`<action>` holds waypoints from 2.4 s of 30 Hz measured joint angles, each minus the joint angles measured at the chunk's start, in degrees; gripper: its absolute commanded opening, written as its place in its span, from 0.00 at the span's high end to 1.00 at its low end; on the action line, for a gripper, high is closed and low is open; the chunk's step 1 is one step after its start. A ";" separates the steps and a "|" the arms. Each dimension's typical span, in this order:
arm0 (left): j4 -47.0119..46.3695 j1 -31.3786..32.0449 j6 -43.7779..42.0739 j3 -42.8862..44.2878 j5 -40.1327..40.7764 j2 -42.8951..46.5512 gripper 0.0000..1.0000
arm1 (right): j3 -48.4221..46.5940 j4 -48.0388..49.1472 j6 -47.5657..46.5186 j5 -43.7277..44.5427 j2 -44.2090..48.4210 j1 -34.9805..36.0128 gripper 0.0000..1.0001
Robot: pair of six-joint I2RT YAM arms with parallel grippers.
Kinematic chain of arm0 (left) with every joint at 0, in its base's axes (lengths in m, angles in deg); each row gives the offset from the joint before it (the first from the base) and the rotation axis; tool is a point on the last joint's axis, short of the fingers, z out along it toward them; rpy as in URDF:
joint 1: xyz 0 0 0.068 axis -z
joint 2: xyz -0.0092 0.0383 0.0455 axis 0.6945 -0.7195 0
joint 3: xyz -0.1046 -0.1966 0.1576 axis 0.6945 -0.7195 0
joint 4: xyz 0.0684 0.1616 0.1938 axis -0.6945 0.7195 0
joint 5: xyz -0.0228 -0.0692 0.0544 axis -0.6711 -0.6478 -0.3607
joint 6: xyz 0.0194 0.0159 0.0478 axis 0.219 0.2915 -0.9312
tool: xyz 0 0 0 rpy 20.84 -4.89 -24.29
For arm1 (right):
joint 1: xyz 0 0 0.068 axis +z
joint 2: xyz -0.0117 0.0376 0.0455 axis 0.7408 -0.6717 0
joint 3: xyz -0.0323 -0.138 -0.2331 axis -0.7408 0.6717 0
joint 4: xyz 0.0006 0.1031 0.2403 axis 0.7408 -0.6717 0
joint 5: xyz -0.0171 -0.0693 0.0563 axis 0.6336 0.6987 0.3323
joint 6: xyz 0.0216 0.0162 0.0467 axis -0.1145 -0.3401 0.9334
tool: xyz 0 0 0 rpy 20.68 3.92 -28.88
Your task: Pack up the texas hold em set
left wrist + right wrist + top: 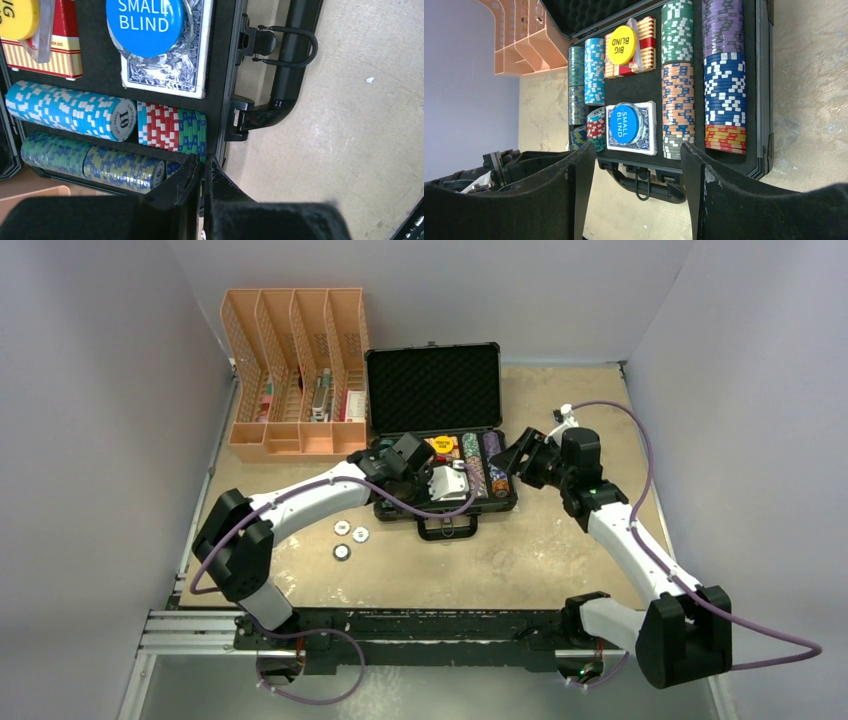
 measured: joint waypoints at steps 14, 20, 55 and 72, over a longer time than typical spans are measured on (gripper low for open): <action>1.44 -0.09 -0.02 3.08 0.15 -1.68 1.00 | 0.13 -0.68 -0.37 -0.92 0.61 -0.35 0.35; 2.97 -0.17 -0.50 3.13 -5.31 0.33 1.00 | 1.20 -0.31 -0.33 -1.68 0.59 -0.37 0.35; 5.75 1.25 4.17 7.26 8.31 -8.55 0.66 | 1.81 -0.28 -0.35 -1.66 0.61 -0.37 0.35; -11.65 0.46 24.02 5.22 23.67 15.13 0.47 | -1.55 -2.45 -5.57 0.61 0.46 4.37 0.37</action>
